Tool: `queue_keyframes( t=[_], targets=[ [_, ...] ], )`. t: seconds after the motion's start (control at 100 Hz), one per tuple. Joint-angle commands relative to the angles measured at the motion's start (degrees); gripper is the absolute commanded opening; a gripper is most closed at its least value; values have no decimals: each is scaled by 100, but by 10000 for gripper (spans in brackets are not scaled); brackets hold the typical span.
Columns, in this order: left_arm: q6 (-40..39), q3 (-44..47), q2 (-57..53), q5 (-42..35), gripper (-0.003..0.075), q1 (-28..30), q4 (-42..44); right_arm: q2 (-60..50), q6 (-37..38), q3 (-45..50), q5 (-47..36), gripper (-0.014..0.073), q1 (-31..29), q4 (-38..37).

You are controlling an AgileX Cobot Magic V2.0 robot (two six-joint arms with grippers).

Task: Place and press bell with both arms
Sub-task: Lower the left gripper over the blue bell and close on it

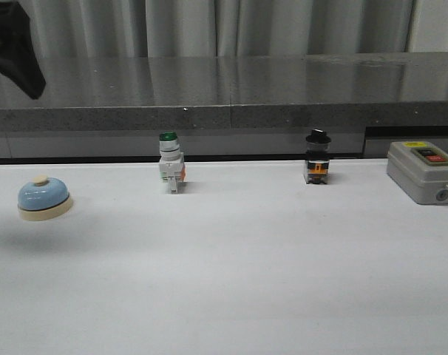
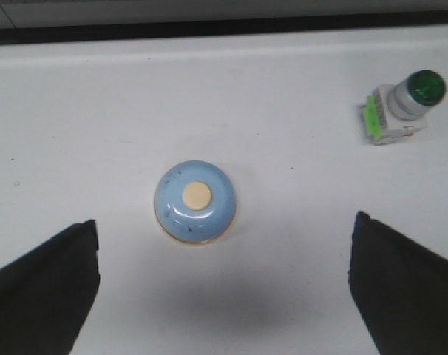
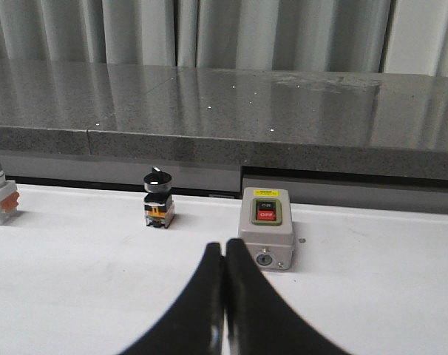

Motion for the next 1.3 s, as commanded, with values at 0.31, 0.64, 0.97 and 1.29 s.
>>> queue_keyframes(
  t=[0.31,0.64,0.97,1.29],
  targets=[
    [-10,-755,1149,-430,648,-38,75,-98,16,-81,-488,-60,-27,-33],
    [-10,-755,1779,-796,648,-38,39,-98,16,-81,-488,-60,-27,-33],
    [-10,-758,2121,-853,648,-38,39,-98,16,-81,-488,-60,-27,-33],
    [-10,-758,2156,-826,463,-38,39,-98,16,-81,-488,-60,-27,-33]
  ],
)
